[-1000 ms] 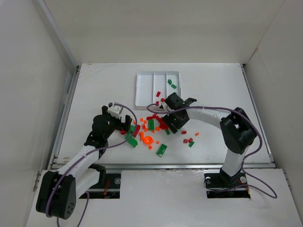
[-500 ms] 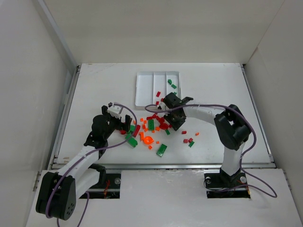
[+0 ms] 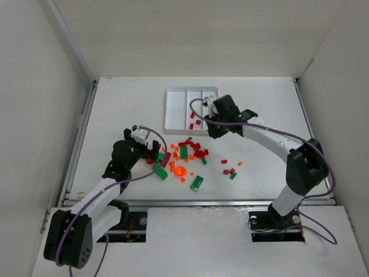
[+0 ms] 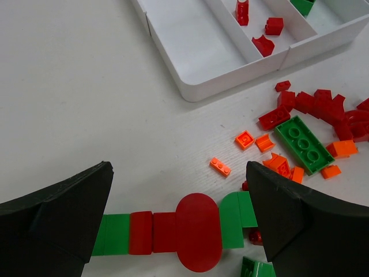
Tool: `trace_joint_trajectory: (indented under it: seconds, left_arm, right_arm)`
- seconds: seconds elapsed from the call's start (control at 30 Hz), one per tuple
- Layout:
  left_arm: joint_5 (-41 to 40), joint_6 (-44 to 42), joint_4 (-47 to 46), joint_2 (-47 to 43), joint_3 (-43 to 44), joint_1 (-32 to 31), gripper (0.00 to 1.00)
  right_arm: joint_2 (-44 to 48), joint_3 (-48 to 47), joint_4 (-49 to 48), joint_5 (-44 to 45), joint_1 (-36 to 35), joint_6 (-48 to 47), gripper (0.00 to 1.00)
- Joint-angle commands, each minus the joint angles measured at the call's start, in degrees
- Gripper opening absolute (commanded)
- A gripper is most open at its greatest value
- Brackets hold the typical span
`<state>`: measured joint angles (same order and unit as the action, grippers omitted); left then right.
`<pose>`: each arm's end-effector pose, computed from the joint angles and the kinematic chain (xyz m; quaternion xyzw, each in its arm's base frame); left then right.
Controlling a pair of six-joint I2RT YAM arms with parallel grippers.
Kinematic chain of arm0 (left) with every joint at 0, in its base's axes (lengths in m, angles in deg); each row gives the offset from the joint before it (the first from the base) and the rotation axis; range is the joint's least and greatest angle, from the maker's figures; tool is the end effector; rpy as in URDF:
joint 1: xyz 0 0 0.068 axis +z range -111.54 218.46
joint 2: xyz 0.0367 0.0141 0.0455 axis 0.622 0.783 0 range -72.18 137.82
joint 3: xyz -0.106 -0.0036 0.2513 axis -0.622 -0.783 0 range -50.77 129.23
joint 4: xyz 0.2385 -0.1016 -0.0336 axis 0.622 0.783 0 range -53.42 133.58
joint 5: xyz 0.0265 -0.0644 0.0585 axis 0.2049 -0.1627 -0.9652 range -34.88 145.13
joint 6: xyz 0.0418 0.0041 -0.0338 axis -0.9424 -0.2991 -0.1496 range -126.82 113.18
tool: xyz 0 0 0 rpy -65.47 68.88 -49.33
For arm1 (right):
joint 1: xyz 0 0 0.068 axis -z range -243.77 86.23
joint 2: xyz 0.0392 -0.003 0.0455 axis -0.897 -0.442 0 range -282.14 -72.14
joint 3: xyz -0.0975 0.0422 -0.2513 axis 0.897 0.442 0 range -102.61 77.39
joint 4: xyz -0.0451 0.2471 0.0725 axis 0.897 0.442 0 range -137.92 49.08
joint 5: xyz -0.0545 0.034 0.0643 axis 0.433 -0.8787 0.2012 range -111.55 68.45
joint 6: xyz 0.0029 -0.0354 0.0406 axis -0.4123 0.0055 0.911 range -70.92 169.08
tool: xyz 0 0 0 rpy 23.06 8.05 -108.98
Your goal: Sort the legos into containers by color
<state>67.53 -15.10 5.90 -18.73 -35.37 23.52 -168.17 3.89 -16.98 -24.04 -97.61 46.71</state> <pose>0.1917 -0.0591 0.2079 0.2201 0.7171 -0.1192 0.6505 0.3000 0.2030 0.2496 -0.3014 0.9003 0.1048 0.2960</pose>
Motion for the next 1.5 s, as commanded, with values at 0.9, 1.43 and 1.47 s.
trace_joint_trajectory:
  seconds: [0.9,1.43,1.47]
  left_arm:
    - [0.4,-0.4,-2.5,-1.9,-0.4,-0.2,1.0]
    - [0.4,0.6,-4.1,-0.8,-1.4,-0.2,1.0]
    - [0.4,0.6,-4.1,-0.8,-1.9,-0.2,1.0]
  right_arm:
    - [-10.2,-22.8,2.9,-0.9,11.6,10.6,0.73]
    - [-3.5,3.8,10.3,3.2,4.0,19.0,0.72]
    - [-4.2,3.8,10.3,4.0,3.1,19.0,0.7]
